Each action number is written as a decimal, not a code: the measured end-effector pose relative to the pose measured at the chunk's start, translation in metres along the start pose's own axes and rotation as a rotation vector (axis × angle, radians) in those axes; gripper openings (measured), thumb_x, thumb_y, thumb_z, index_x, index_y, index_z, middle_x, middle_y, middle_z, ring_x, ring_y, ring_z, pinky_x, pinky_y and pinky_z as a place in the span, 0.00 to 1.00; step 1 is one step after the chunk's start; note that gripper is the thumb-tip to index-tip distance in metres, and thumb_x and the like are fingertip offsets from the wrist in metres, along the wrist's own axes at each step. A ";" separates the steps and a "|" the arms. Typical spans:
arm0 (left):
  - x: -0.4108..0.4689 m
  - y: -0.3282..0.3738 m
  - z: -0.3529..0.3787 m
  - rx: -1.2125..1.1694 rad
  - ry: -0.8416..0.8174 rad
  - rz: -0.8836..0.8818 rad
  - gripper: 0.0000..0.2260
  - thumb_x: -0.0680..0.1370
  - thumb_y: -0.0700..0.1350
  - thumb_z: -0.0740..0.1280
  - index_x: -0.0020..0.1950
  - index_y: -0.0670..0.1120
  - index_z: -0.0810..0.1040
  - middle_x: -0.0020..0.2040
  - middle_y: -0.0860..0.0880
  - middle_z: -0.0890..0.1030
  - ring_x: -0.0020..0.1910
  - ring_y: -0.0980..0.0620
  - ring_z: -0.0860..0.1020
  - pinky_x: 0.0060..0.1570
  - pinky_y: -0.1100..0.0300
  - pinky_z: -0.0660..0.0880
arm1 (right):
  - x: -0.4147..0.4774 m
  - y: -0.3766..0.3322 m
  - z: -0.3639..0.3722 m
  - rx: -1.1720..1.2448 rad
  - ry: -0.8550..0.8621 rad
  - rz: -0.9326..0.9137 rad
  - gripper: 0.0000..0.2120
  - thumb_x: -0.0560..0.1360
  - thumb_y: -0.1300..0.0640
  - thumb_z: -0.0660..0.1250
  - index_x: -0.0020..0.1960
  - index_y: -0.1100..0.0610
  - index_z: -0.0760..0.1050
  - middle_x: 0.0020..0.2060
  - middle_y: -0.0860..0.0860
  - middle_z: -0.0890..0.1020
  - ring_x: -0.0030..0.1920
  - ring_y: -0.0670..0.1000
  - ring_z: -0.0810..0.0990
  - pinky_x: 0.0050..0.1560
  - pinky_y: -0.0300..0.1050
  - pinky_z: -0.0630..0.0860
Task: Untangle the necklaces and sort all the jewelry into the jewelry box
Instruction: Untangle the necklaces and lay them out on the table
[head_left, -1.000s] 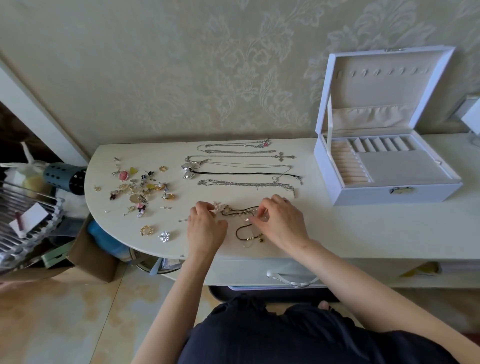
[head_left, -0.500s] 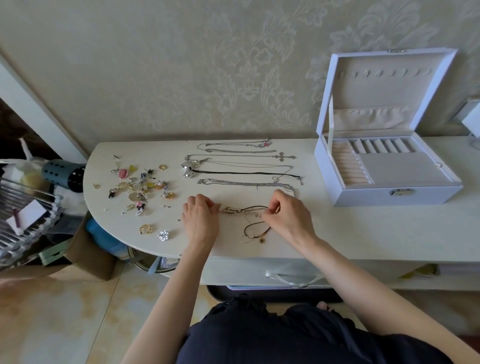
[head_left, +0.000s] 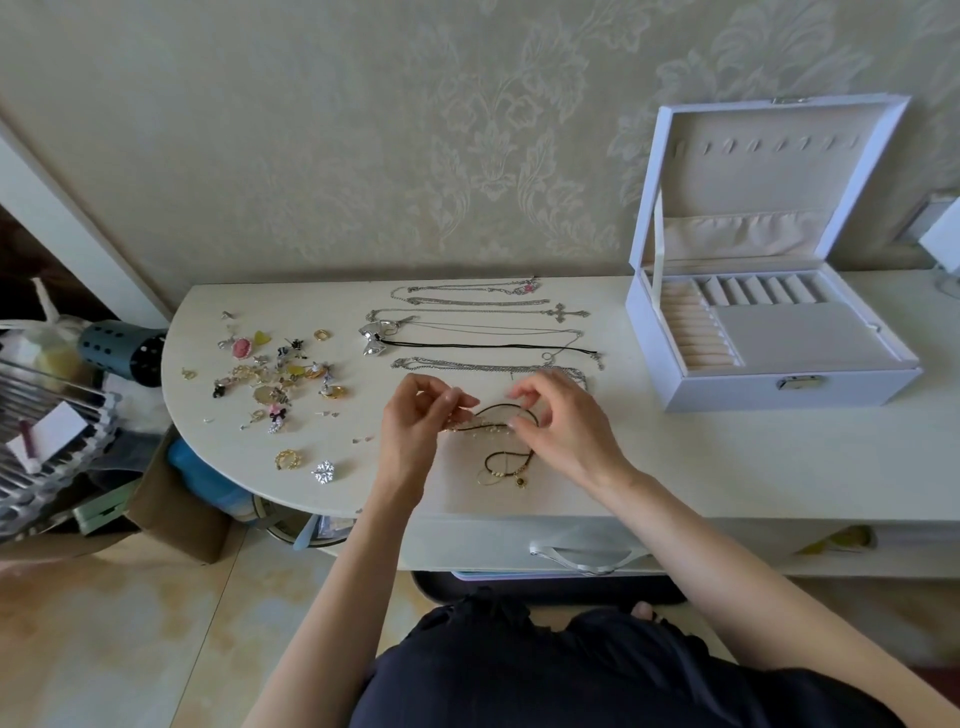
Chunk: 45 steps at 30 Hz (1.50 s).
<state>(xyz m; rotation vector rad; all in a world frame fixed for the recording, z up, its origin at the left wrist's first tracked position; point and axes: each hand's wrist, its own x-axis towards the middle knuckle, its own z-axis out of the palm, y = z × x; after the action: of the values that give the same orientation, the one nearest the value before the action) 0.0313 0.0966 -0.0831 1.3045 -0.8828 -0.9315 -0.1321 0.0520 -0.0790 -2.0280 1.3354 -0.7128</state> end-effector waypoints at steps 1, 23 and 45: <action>-0.001 0.002 0.002 0.007 -0.053 -0.002 0.04 0.77 0.34 0.64 0.43 0.40 0.72 0.37 0.44 0.82 0.34 0.52 0.79 0.39 0.63 0.76 | 0.001 -0.004 0.001 0.122 -0.022 -0.046 0.15 0.71 0.61 0.69 0.56 0.49 0.75 0.50 0.43 0.77 0.38 0.42 0.73 0.43 0.36 0.69; -0.007 0.003 0.002 0.272 0.011 0.063 0.02 0.75 0.34 0.67 0.46 0.39 0.78 0.37 0.47 0.80 0.31 0.58 0.77 0.36 0.67 0.73 | 0.002 -0.005 0.000 0.270 0.112 -0.046 0.02 0.71 0.62 0.71 0.40 0.56 0.80 0.33 0.45 0.80 0.34 0.44 0.74 0.38 0.38 0.71; -0.002 -0.013 -0.005 0.421 0.396 0.046 0.03 0.78 0.35 0.63 0.46 0.42 0.74 0.40 0.48 0.78 0.38 0.47 0.78 0.40 0.58 0.73 | -0.001 0.004 -0.004 0.363 0.048 0.078 0.13 0.69 0.70 0.69 0.44 0.53 0.82 0.37 0.50 0.81 0.37 0.43 0.75 0.41 0.33 0.72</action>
<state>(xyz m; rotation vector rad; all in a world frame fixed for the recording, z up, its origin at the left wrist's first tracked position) 0.0348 0.1001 -0.0966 1.7462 -0.8141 -0.4329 -0.1379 0.0514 -0.0788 -1.6722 1.2040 -0.9002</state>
